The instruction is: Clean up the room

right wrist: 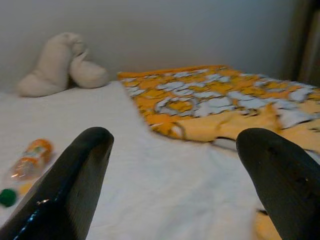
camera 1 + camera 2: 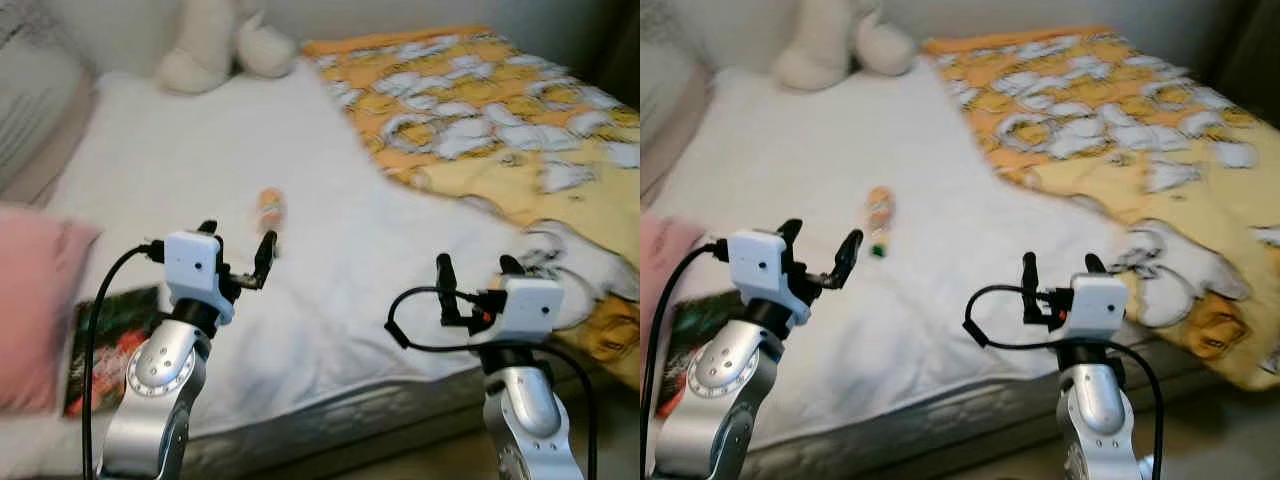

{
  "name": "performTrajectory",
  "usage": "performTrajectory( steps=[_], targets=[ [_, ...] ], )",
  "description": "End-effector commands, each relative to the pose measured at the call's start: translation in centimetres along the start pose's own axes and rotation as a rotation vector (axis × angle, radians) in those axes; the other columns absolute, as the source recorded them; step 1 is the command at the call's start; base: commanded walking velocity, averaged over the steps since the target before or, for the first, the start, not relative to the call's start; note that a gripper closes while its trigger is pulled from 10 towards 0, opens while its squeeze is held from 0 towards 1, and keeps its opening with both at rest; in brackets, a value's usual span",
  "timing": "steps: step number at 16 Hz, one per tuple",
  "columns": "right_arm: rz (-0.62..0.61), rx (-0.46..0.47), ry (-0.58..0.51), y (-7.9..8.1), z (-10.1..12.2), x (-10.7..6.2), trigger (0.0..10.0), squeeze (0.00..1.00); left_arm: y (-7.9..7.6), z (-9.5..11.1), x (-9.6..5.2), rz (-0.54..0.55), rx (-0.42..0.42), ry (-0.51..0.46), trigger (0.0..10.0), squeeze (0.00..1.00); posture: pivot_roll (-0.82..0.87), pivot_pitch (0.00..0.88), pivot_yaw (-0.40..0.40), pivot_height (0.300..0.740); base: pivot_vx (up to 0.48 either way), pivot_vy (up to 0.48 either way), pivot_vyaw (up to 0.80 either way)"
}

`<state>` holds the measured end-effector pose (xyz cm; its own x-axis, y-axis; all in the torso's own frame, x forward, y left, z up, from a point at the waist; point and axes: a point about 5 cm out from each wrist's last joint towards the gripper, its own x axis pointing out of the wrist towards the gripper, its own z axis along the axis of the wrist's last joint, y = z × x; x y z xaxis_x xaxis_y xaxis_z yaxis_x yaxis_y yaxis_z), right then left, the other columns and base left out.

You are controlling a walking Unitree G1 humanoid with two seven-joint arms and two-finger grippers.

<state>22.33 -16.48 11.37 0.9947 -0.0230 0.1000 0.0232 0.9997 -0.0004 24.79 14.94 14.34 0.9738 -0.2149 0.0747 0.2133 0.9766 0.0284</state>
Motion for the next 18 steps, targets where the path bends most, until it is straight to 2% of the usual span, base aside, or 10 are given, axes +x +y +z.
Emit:
performTrajectory(
  steps=[1,8,13,15,18],
  targets=[
    [-0.007,0.000,-0.009,-0.3,0.1,0.1,10.0,0.00,0.0,0.2,0.1,-0.006,0.004,0.003,10.0,0.00,-0.13,0.000,0.057,0.740,0.394,-0.270,0.00],
    [-0.010,-0.002,-0.011,-0.3,-0.1,0.4,10.0,0.00,-0.6,0.2,0.9,-0.049,-0.011,0.019,10.0,0.00,-0.15,0.000,0.069,0.740,0.394,-0.269,0.00],
    [-0.005,-0.005,-0.013,-0.1,-0.1,0.1,10.0,0.00,0.1,-0.4,2.0,-0.033,0.008,0.066,10.0,0.00,-0.16,0.000,0.079,0.740,0.000,0.000,0.00],
    [-0.015,-0.009,0.011,-0.3,-0.4,0.0,10.0,0.00,0.9,-0.9,2.2,0.020,-0.004,0.098,10.0,0.00,-0.17,0.000,0.082,0.740,0.000,0.000,-0.59],
    [-0.013,-0.007,0.023,-0.2,-0.6,0.0,10.0,0.00,1.3,-1.0,2.7,0.008,0.006,0.107,10.0,0.00,-0.17,0.000,0.083,0.740,0.000,0.160,-0.64]
  ],
)
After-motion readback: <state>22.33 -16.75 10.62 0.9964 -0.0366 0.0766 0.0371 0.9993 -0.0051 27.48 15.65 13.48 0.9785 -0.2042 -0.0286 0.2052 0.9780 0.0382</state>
